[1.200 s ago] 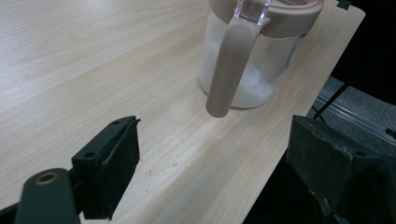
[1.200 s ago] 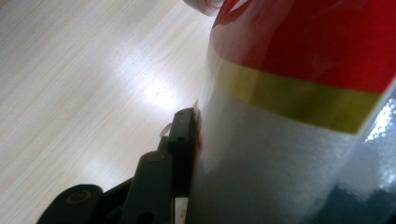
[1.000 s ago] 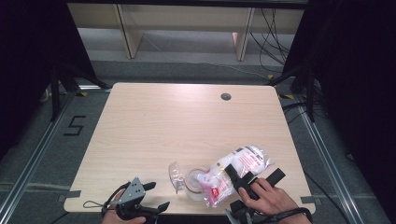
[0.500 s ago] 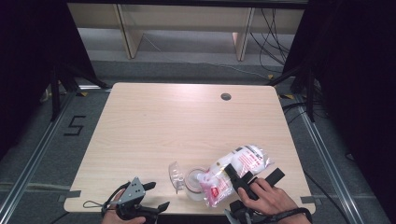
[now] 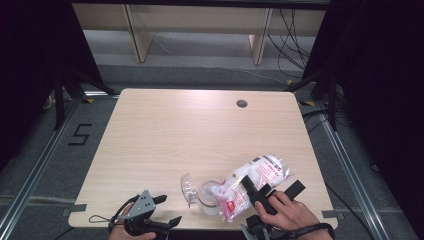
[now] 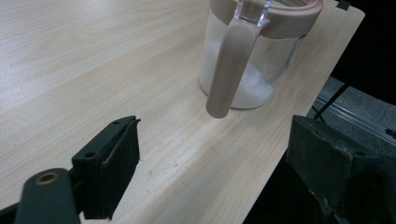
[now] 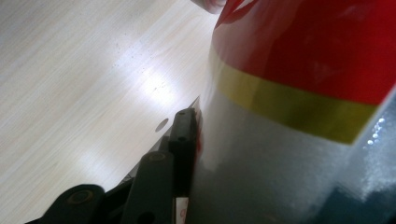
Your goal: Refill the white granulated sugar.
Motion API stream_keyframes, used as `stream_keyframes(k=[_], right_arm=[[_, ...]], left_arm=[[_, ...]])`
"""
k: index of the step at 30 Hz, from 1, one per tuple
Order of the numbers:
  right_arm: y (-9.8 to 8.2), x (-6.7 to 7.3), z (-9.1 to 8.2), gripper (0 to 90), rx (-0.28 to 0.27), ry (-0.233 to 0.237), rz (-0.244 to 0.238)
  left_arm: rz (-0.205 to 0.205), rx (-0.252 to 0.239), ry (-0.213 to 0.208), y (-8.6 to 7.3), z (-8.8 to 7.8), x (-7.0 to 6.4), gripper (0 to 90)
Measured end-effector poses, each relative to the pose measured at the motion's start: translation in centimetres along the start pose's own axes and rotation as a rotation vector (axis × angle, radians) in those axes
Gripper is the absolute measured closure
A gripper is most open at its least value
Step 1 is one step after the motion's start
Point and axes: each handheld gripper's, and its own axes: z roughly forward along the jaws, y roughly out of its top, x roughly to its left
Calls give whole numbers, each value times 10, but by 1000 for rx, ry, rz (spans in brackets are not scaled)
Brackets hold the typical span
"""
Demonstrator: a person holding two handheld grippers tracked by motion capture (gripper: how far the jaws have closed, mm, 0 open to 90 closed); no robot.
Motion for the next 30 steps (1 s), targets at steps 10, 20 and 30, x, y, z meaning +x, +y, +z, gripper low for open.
stream_keyframes(k=[10, 20, 30], right_arm=[[0, -1, 2, 681, 1, -1, -32], [1, 0, 2, 682, -1, 4, -29], [0, 2, 1, 685, 6, 11, -5]], left_arm=[[-8, -9, -5, 0, 0, 0, 168], [-6, 1, -2, 0, -1, 0, 168], [-6, -4, -3, 0, 0, 0, 168]])
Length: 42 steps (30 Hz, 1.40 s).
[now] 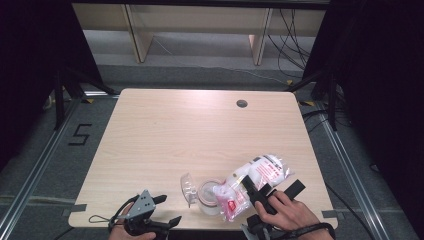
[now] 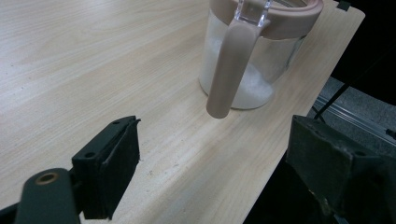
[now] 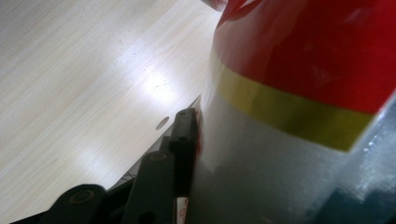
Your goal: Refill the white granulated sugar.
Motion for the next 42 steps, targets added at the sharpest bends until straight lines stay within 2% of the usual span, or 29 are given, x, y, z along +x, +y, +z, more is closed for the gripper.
stream_keyframes(k=[25, 30, 32, 35, 36, 37, 38, 40, 41, 42], right_arm=[[-1, 0, -1, 689, -12, 0, -19], [-2, 2, -2, 690, -10, -1, -6], [-3, 2, -2, 690, -9, 1, 13], [-4, 3, -3, 690, -9, 2, 8], [-4, 1, -3, 691, -21, -6, -10], [-4, 2, -4, 691, -16, -9, 8], [-4, 2, -4, 691, -22, -9, -4], [-4, 2, -3, 691, -24, -8, 5], [-5, 3, -4, 691, -9, 16, 29], [-4, 1, -7, 691, 10, 49, 24]], left_arm=[[0, 0, 1, 0, 0, 0, 168], [5, -1, 1, 0, 0, 1, 168], [7, 5, 4, 0, 0, 0, 168], [-4, -7, 0, 0, 1, 0, 168], [-5, -6, 1, 0, 1, 0, 168], [-5, -2, 2, 0, 1, 0, 168], [-4, -2, 2, 0, 1, 0, 168], [-2, 6, 4, 0, 0, 0, 168], [-1, 6, 4, 0, 0, 0, 168], [-3, 0, 4, 0, 1, 0, 168]])
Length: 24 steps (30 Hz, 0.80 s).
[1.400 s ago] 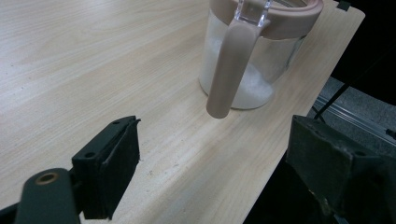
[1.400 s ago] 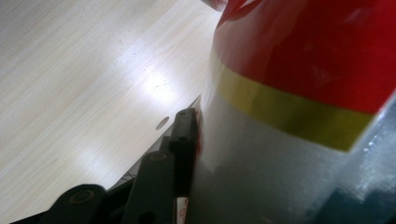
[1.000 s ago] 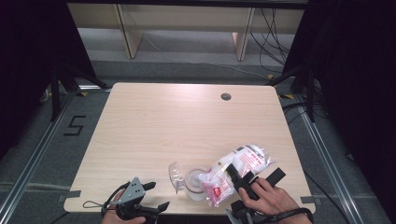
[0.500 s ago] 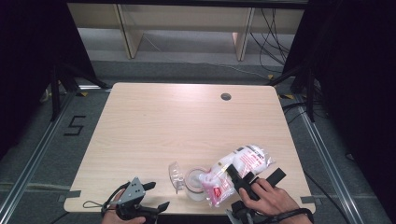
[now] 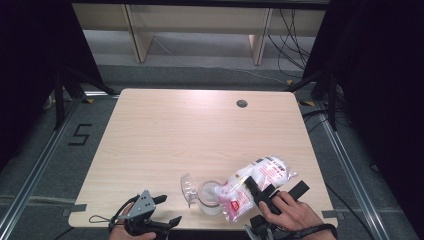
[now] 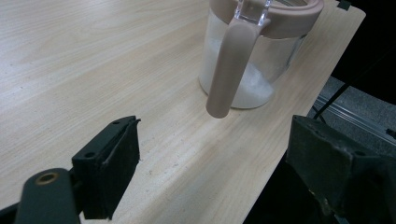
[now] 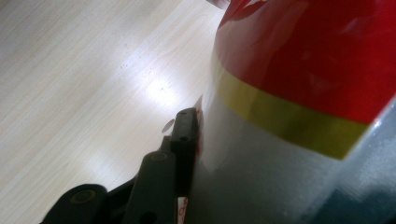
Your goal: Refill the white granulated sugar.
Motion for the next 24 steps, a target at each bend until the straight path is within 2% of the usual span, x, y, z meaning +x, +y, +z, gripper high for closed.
stream_keyframes(k=[1, 2, 3, 4, 5, 6, 7, 9, 14, 15, 16, 17, 18, 19, 24], right_arm=[[0, 0, 0, 691, -2, -5, 7], [-2, 1, 1, 691, -5, -43, 10], [-1, 2, 0, 691, -16, 18, 72], [-1, 7, 0, 691, -14, 2, 126], [-1, 7, 0, 692, -16, 2, 128], [-2, 6, 0, 692, -20, 25, 129], [-2, 7, 0, 692, -24, 4, 148], [-4, 8, 0, 692, -35, 1, 166], [-6, 8, 1, 692, -38, 1, 186], [-8, 6, 2, 692, -51, -6, 135], [-8, 6, 1, 692, -49, -6, 139], [-6, 8, 0, 693, -40, 0, 188], [-8, 5, 1, 693, -51, -2, 155], [-8, 5, 1, 693, -57, -5, 144], [-8, 3, 2, 693, -63, -10, 155]], left_arm=[[-1, -2, -2, 0, 0, 0, 168], [-1, -6, -3, 0, 0, 0, 168], [-1, -6, -3, 0, 0, 0, 168], [-1, -6, -3, 0, 0, 0, 168], [0, -5, -4, 0, 0, 0, 168], [-1, -5, -3, 0, 1, 0, 168], [1, 3, 0, 0, 0, 0, 168], [5, 0, -3, 0, 0, 1, 168], [6, 0, -3, 0, 0, 1, 168], [5, 0, -3, 0, 0, 1, 168], [6, 0, -3, 0, 0, 1, 168], [6, 0, -3, 0, 0, 1, 168], [5, 1, -3, 0, 0, 1, 168], [5, 0, -3, 0, 0, 1, 168], [-1, -5, -4, 0, 0, 0, 168]])
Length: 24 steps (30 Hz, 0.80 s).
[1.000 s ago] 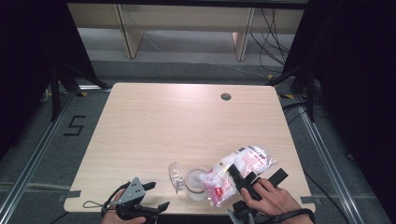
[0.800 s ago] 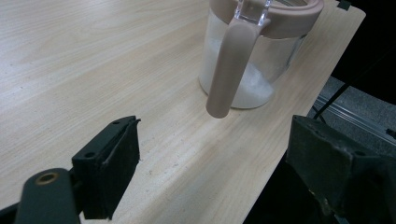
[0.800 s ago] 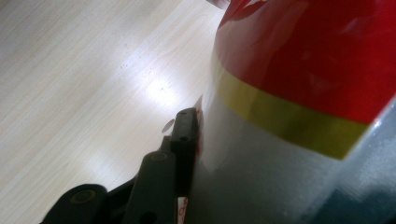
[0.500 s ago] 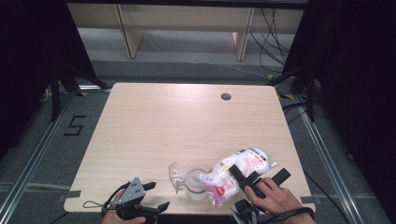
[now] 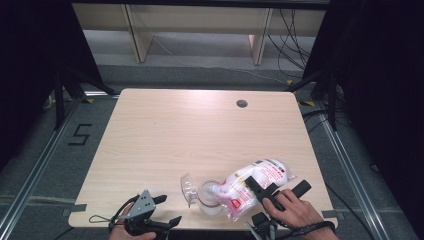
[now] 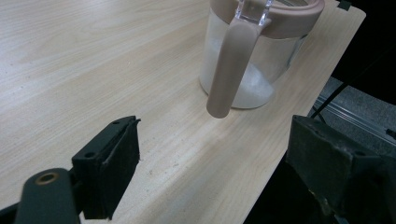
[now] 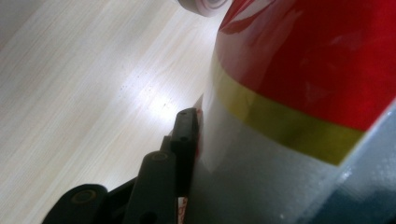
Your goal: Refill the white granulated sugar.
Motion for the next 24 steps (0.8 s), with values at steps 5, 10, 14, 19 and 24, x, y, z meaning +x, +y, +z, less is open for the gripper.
stream_keyframes(k=[5, 10, 14, 19, 24], right_arm=[[0, 1, 1, 693, -3, 6, 17], [-2, 3, 1, 694, -4, 5, 67], [-3, 5, 3, 694, -28, 8, 140], [-6, 8, 4, 695, -31, 18, 212], [-10, 10, 6, 696, -37, 19, 279]], left_arm=[[6, 5, 1, 0, 0, 0, 168], [7, 5, 1, 0, 0, 1, 168], [0, -1, 0, 0, 0, 0, 168], [1, -1, 0, 0, 0, 0, 168], [-1, -2, 0, 0, 0, 0, 168]])
